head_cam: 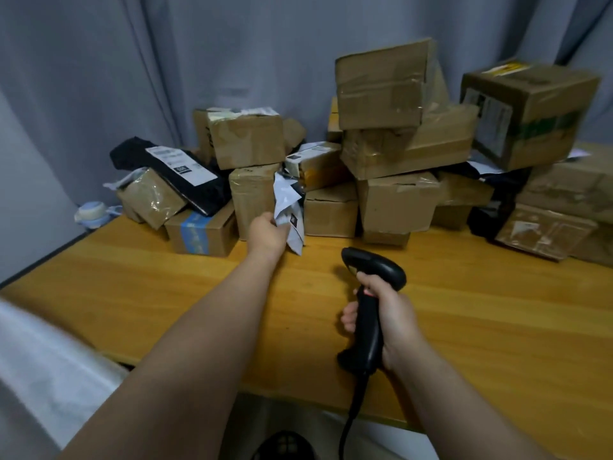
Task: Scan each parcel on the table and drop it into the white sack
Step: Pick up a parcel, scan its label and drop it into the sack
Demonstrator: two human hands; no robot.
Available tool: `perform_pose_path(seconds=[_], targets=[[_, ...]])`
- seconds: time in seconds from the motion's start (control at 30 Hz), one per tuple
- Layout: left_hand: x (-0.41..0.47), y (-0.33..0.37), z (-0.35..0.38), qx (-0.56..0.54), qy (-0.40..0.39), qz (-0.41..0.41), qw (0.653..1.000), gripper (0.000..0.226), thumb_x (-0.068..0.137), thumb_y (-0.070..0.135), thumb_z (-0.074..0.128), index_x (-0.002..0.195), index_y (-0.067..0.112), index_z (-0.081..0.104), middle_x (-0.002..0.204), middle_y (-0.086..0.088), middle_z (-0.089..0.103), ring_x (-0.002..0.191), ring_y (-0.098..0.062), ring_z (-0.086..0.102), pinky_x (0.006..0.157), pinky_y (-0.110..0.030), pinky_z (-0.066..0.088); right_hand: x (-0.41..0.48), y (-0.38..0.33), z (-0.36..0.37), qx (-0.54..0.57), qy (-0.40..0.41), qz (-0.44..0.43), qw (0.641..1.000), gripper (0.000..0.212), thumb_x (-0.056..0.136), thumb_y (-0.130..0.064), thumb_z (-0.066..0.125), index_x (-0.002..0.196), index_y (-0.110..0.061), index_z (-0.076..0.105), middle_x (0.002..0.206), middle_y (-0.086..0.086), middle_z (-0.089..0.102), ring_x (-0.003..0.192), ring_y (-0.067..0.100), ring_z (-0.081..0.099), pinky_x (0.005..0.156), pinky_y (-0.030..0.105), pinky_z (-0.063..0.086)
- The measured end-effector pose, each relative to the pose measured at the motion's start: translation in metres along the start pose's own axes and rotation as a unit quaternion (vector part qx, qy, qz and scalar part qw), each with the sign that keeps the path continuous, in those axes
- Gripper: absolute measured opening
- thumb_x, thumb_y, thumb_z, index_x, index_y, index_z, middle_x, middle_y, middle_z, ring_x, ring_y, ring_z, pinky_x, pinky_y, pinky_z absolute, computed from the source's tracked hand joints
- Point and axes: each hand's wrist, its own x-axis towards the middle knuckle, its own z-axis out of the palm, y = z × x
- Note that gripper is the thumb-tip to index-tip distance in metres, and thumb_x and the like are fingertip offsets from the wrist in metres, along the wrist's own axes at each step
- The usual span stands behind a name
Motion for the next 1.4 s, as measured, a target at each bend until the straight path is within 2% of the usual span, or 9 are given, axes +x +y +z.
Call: perform_pose_path(seconds=[0.17,0.27,0.53,0.73,0.9,1.1,1.2,1.3,1.4], targets=[[-0.05,-0.011,-0.018,-0.07,0.02,0.043,0.996,0.014,0.095,0.012,0.052,0.097,-0.001,0.052,0.094,-0.022,0.06,0.084,-0.027,0.057,0.075,-0.045,0.05,-0.003,0.002,-0.003,0.016,0.003,-0.005,1.0,0.032,0.087,-0.029,0.068,0.096,0.0,0.06,0.059,0.015,0.064,0.048,0.024,0.062,0.044,0.028,0.051],[-0.093,-0.013,-0.042,-0.174,0.047,0.041,0.983,0.011,0.096,0.007,0.046,0.089,0.014,0.051,0.087,-0.004,0.062,0.08,-0.016,0.059,0.063,-0.027,0.05,-0.011,0.001,-0.005,0.017,-0.001,-0.01,1.0,0.03,0.086,-0.029,0.068,0.089,0.0,0.061,0.06,0.016,0.063,0.048,0.024,0.062,0.043,0.028,0.051],[-0.182,-0.03,-0.065,-0.183,-0.054,0.002,0.982,0.011,0.099,0.011,0.05,0.095,0.021,0.049,0.09,-0.002,0.067,0.08,-0.018,0.066,0.064,-0.026,0.054,-0.067,0.018,-0.034,-0.031,-0.053,-0.023,0.998,0.022,0.088,-0.022,0.066,0.082,-0.003,0.058,0.056,0.016,0.057,0.04,0.021,0.055,0.039,0.024,0.046],[-0.2,-0.005,-0.052,-0.15,-0.151,0.072,0.974,0.059,0.09,-0.001,0.06,0.129,0.034,0.033,0.098,0.004,0.06,0.081,-0.003,0.062,0.063,-0.013,0.052,-0.094,0.023,-0.064,-0.078,0.004,-0.195,0.978,0.024,0.078,-0.012,0.076,0.098,-0.008,0.062,0.078,0.007,0.066,0.067,0.022,0.064,0.068,0.039,0.053],[-0.195,0.032,-0.034,-0.096,-0.133,0.16,0.973,0.009,0.092,0.014,0.063,0.096,0.022,0.064,0.083,-0.003,0.065,0.074,-0.006,0.058,0.073,-0.027,0.048,-0.099,-0.017,-0.075,0.034,-0.026,-0.196,0.98,0.02,0.084,0.002,0.067,0.102,-0.007,0.066,0.074,-0.001,0.072,0.067,0.02,0.066,0.07,0.035,0.058],[-0.189,0.065,-0.032,-0.149,-0.105,0.123,0.976,0.016,0.096,0.019,0.056,0.086,0.013,0.066,0.071,0.004,0.064,0.051,0.004,0.056,0.05,-0.012,0.044,-0.09,-0.05,-0.089,-0.029,0.009,-0.255,0.966,0.012,0.082,-0.009,0.072,0.089,-0.016,0.066,0.069,-0.01,0.067,0.068,0.004,0.064,0.059,0.016,0.048],[-0.186,0.061,-0.034,-0.185,-0.086,0.079,0.976,0.017,0.098,0.016,0.054,0.085,0.009,0.063,0.064,-0.001,0.054,0.046,-0.002,0.049,0.048,-0.013,0.046,-0.091,-0.053,-0.096,-0.073,0.029,-0.293,0.953,0.034,0.075,-0.021,0.079,0.104,-0.008,0.066,0.082,-0.001,0.064,0.081,0.013,0.063,0.071,0.026,0.049],[-0.184,0.052,-0.036,-0.217,-0.085,0.049,0.971,0.021,0.098,0.014,0.054,0.078,0.011,0.06,0.063,-0.004,0.051,0.051,-0.008,0.048,0.055,-0.016,0.049,-0.098,-0.038,-0.096,-0.15,-0.005,-0.306,0.94,0.012,0.083,-0.008,0.071,0.083,0.001,0.062,0.065,0.014,0.055,0.055,0.02,0.058,0.059,0.033,0.047],[-0.181,0.046,-0.037,-0.229,-0.094,0.026,0.969,0.018,0.097,0.015,0.055,0.081,0.012,0.063,0.067,-0.003,0.054,0.056,-0.009,0.049,0.061,-0.019,0.05,-0.102,-0.018,-0.09,-0.219,-0.006,-0.292,0.931,0.025,0.084,-0.01,0.07,0.066,-0.002,0.054,0.061,0.018,0.045,0.039,0.019,0.053,0.052,0.036,0.044]])
